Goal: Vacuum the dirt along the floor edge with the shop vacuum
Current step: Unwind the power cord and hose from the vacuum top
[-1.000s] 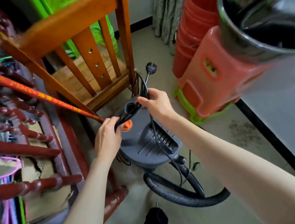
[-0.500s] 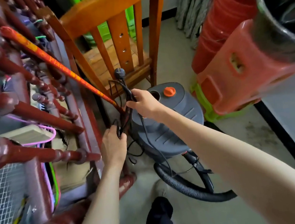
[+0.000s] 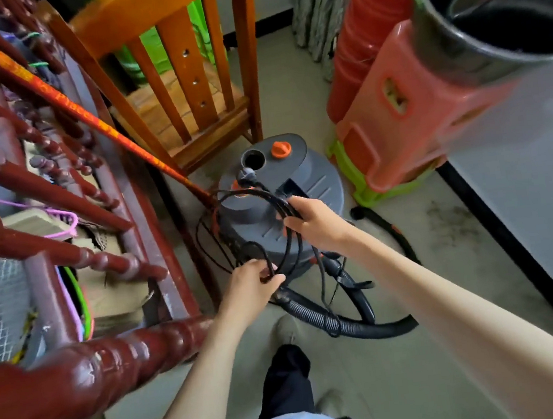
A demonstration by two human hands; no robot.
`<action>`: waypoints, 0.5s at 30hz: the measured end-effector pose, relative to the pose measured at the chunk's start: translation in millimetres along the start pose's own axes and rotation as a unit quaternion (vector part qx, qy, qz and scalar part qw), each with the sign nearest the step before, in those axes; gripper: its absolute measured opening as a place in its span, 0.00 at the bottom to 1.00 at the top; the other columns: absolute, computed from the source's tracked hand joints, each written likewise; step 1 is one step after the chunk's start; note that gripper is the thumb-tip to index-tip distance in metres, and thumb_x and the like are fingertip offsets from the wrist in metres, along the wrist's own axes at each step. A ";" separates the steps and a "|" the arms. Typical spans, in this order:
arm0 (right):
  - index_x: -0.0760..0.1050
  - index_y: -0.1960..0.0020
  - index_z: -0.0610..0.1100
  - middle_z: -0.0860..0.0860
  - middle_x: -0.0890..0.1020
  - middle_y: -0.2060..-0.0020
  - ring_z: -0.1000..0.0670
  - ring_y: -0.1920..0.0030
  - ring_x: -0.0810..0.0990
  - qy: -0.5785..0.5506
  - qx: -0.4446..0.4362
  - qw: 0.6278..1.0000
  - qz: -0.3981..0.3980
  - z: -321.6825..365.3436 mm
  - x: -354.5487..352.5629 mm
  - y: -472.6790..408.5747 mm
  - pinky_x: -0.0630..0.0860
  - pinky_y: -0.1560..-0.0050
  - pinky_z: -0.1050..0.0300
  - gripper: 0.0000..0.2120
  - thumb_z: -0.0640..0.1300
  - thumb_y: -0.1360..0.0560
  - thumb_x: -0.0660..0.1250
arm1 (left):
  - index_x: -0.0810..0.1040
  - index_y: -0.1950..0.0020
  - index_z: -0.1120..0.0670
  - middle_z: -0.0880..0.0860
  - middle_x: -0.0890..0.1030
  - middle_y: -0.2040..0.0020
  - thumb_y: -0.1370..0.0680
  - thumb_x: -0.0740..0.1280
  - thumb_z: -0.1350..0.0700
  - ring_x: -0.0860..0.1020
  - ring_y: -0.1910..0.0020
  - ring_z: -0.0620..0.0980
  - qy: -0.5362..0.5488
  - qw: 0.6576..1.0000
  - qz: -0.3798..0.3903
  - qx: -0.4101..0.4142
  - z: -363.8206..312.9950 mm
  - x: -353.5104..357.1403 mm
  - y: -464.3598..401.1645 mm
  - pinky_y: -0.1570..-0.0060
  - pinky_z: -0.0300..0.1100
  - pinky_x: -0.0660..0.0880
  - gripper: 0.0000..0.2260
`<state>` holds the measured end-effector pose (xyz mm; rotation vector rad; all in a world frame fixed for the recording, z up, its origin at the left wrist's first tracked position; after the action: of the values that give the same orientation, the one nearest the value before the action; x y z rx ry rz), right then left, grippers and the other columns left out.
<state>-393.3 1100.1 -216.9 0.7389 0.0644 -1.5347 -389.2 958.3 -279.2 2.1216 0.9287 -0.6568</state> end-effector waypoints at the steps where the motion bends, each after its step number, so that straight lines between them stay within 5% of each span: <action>1: 0.75 0.49 0.39 0.48 0.80 0.59 0.46 0.55 0.78 0.000 0.008 1.000 -0.018 -11.8 -5.0 9.6 0.73 0.50 0.51 0.06 0.33 0.21 0.60 | 0.82 0.51 0.59 0.55 0.82 0.53 0.25 0.70 0.56 0.80 0.51 0.52 0.014 1.000 -0.006 0.005 -5.3 6.3 5.0 0.50 0.39 0.71 0.08; 5: 0.66 0.64 0.48 0.54 0.73 0.68 0.47 0.61 0.71 -0.024 0.075 0.987 -0.137 -66.3 -34.4 51.7 0.66 0.61 0.54 0.15 0.33 0.23 0.61 | 0.76 0.65 0.57 0.53 0.79 0.66 0.24 0.67 0.57 0.78 0.62 0.52 0.027 0.999 -0.008 0.042 -24.1 38.5 28.5 0.59 0.44 0.72 0.10; 9: 0.70 0.57 0.43 0.48 0.77 0.62 0.46 0.58 0.72 -0.075 0.147 0.967 -0.195 -121.5 -48.9 88.5 0.67 0.59 0.55 0.08 0.33 0.23 0.58 | 0.82 0.51 0.55 0.52 0.81 0.51 0.23 0.65 0.56 0.77 0.48 0.52 -0.057 0.995 0.048 0.060 -30.5 72.4 34.7 0.46 0.45 0.72 0.06; 15: 0.73 0.54 0.41 0.41 0.81 0.54 0.39 0.51 0.78 -0.140 0.197 0.936 -0.255 -174.1 -63.0 83.1 0.76 0.47 0.44 0.07 0.35 0.21 0.57 | 0.72 0.32 0.57 0.54 0.73 0.34 0.21 0.63 0.60 0.68 0.33 0.53 -0.124 0.973 -0.026 0.191 -74.1 57.5 -28.8 0.32 0.45 0.63 0.17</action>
<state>-252.1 1225.7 -290.9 0.8482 -0.2954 -2.1763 -364.5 1053.2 -284.5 2.2794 0.7671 -1.1769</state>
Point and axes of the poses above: each hand's wrist, its own y-axis away from the middle knuckle, its own x-axis out of the palm, z = x × y, the point moved 8 cm from there along -y, towards the middle knuckle
